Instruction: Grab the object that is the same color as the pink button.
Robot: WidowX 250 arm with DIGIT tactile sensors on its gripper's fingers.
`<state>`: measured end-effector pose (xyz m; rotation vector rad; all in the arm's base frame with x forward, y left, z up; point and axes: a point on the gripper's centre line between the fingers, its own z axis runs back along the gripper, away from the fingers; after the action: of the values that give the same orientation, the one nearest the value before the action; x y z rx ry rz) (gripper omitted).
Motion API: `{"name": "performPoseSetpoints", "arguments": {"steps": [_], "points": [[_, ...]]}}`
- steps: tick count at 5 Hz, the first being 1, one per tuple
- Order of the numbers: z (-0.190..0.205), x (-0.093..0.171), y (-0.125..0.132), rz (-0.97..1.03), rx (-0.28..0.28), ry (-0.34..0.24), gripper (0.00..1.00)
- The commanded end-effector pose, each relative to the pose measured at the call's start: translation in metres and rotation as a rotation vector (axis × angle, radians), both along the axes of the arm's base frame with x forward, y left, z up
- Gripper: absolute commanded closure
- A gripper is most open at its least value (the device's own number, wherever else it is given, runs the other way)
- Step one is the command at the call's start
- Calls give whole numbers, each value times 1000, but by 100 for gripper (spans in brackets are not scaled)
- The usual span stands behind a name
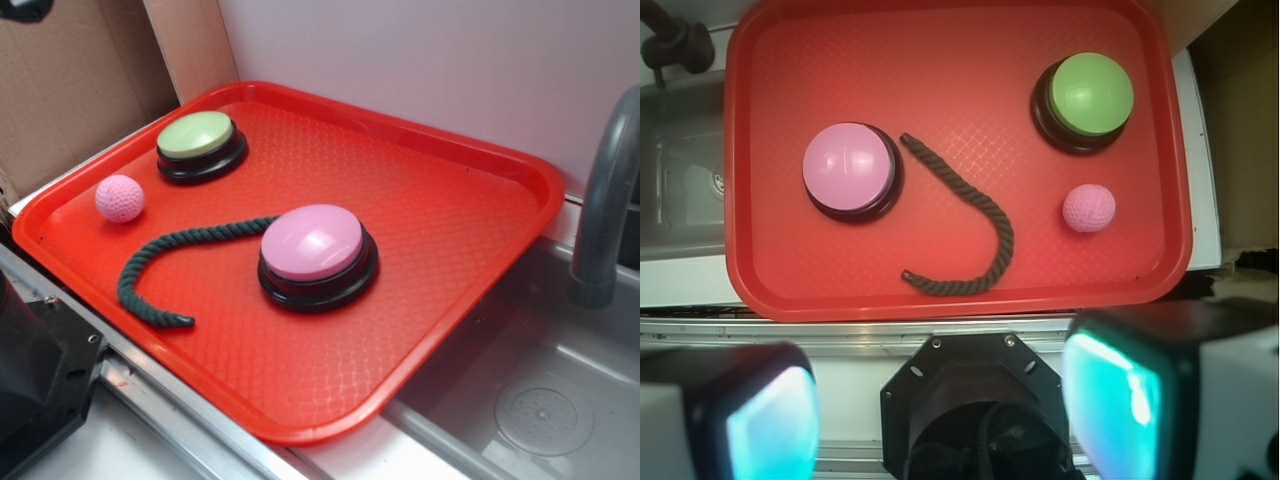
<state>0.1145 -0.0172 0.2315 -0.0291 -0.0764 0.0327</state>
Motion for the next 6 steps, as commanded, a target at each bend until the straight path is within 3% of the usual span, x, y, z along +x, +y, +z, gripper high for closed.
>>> {"name": "performPoseSetpoints", "arguments": {"steps": [1,2,3,5,6], "points": [[-31,3,41,253,60,-41,0],[-56,3,63,421,96,-73,0],[-96,3,91,584,135,-62,0],[-158,23,117,711,149,-136,0],[-187,39,120,685,102,-145,0]]}}
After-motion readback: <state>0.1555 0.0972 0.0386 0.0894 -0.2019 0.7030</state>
